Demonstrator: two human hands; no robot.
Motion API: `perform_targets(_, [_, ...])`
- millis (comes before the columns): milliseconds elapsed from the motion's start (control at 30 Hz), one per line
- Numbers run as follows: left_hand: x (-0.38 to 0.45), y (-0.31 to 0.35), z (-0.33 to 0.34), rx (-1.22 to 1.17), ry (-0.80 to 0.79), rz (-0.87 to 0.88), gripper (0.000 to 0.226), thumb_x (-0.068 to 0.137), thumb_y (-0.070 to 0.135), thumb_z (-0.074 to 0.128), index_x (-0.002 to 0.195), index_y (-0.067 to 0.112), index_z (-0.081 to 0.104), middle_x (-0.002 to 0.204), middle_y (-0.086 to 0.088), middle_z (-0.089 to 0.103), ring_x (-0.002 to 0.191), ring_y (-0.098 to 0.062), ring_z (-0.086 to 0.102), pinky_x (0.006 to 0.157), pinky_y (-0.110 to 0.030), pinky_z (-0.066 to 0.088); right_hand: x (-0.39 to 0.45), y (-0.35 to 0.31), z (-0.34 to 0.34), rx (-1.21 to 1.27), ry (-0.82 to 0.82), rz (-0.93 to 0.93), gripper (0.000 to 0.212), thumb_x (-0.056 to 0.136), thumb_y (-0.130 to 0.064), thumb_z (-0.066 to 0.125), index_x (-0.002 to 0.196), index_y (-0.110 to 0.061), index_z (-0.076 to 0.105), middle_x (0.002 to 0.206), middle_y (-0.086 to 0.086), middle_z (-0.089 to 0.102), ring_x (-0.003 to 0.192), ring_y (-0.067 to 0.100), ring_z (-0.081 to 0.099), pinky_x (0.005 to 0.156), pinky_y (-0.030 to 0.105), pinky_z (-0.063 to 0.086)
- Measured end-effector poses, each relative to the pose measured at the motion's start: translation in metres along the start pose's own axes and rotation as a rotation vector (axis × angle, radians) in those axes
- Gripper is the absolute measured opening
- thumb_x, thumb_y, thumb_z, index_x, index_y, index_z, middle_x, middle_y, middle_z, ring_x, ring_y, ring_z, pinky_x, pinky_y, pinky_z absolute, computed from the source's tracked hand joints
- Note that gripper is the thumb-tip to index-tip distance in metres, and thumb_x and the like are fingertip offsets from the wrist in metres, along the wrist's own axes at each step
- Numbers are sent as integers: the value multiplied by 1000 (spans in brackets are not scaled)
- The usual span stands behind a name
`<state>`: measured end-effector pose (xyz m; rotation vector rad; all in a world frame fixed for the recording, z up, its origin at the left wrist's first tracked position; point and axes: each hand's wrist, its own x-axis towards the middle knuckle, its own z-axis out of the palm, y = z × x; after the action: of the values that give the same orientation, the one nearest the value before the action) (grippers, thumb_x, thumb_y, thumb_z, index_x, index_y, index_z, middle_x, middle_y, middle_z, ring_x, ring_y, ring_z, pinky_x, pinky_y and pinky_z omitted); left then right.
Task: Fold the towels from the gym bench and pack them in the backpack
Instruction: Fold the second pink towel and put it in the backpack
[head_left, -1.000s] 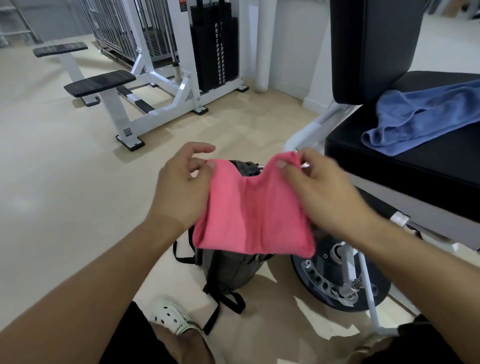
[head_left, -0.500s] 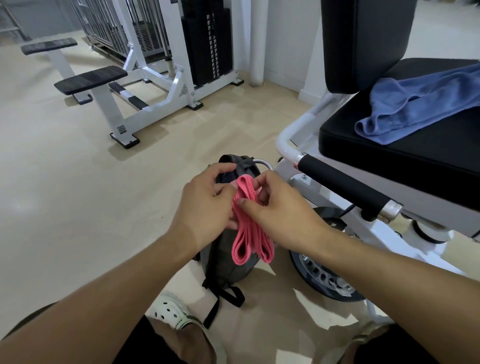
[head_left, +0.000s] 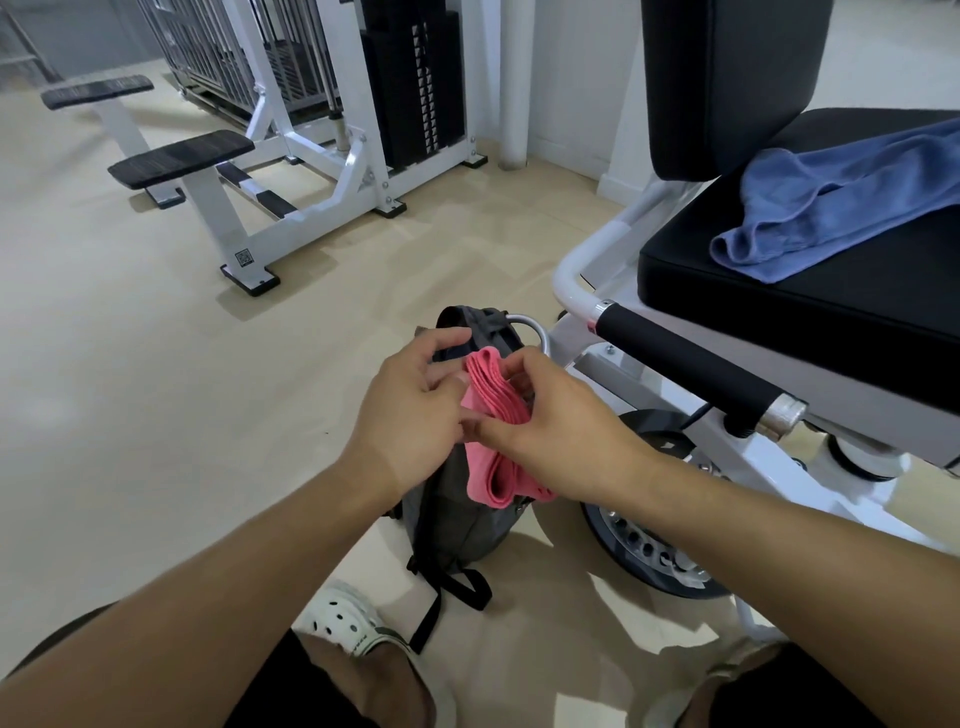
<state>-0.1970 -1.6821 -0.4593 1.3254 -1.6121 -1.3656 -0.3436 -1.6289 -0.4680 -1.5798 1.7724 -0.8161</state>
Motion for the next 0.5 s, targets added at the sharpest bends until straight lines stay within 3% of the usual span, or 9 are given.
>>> perform_targets(67, [-1,2,-1,-103,-31,-24,41,104,-1,49,139,17,54,126,-2,71,73,-27,78,66,-29,62,1,1,-4,-22,-58,-12,50,78,-33,82,118,-25,52,106,-9,65,90,7,65,75,29,54])
perform_targets(167, [-2,8,-3,-170,-56,-32,44,101,-9,49,139,13,53,131,-3,65,76,-28,78,71,-32,65,1,3,-3,-30,-89,-51,52,77,-13,75,121,-25,53,110,-4,63,91,9,63,72,28,53])
perform_targets(267, [4,14,-15,-50,-69,-45,62,89,-17,58,139,19,54,129,0,64,82,-29,77,80,-45,64,3,0,-7,26,-114,-48,43,82,-4,65,118,-26,59,102,-5,65,85,8,62,68,22,49])
perform_targets(333, [12,14,-32,206,-110,28,70,81,-7,73,139,29,55,129,6,65,86,-19,75,82,-42,63,6,-2,-15,85,-127,-14,40,82,0,62,112,-27,65,95,-6,68,78,5,62,65,23,50])
perform_targets(400, [16,13,-47,432,-222,45,82,69,18,90,140,38,54,128,15,62,102,-3,66,86,-32,57,10,-1,-24,164,-140,7,43,78,4,61,107,-26,70,95,0,71,78,7,63,69,33,53])
perform_targets(467, [20,7,-56,457,-328,-6,84,58,39,98,133,39,60,126,18,65,118,3,57,101,-29,47,11,1,-32,244,-199,16,50,66,2,58,105,-25,72,102,11,71,84,15,64,71,38,54])
perform_targets(500, [21,5,-57,419,-378,-28,74,57,41,97,124,35,68,122,16,70,118,1,60,105,-32,46,12,3,-35,278,-236,27,54,62,1,57,105,-25,73,105,15,70,85,17,63,71,37,52])
